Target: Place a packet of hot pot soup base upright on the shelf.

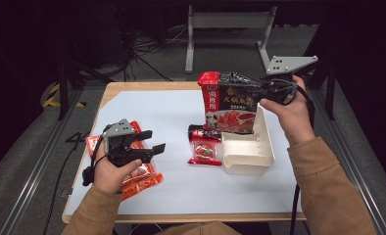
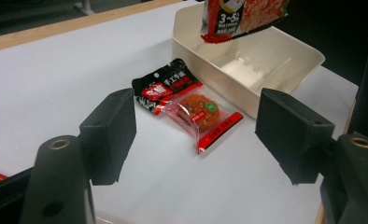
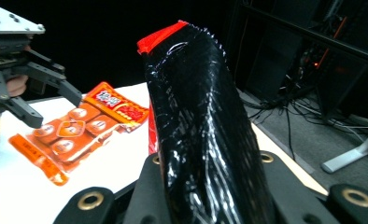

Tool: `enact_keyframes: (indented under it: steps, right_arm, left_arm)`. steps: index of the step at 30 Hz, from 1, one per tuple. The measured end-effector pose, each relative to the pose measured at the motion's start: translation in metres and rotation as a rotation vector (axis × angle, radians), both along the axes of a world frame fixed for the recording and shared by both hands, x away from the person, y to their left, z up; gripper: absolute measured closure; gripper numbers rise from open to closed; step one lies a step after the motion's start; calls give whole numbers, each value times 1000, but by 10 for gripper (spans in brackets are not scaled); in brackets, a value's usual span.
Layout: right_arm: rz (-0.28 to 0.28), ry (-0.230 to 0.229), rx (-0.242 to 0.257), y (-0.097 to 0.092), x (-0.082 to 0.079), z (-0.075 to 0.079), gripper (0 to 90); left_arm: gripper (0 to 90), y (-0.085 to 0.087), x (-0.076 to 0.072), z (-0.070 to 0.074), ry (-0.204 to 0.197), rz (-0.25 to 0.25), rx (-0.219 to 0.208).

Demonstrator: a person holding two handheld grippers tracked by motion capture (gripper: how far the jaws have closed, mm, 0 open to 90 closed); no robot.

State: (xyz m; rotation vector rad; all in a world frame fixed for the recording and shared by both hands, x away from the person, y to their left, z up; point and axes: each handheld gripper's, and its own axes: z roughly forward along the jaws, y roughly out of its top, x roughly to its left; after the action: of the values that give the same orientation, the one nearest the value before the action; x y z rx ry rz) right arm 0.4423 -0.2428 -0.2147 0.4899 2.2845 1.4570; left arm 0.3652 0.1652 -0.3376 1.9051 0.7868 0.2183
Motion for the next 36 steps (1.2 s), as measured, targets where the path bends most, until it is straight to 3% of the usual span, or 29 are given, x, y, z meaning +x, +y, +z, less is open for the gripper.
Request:
enact_keyframes:
  steps: [5,7,9,12,18,23,36]
  right_arm:
    - [-9,-7,-22,-5,10,0,798]
    - [-12,-10,-30,-7,14,-1,798]
    - [-14,-17,-34,-10,18,-2,798]
    - [-16,-23,-36,-14,22,-3,798]
    - [-20,-26,-28,-23,31,-7,798]
    - [-31,-35,-31,-28,36,-10,797]
    - [-41,-37,-16,-39,47,-25,796]
  left_arm:
    - [247,0,2,-4,7,18,-2]
    - [210,2,5,-7,4,33,19]
    - [188,3,6,-9,10,37,7]
    - [163,4,7,-11,15,45,-7]
    - [112,5,9,-13,-6,46,7]
    - [53,6,10,-15,12,69,6]
    - [27,7,10,-18,-18,91,6]
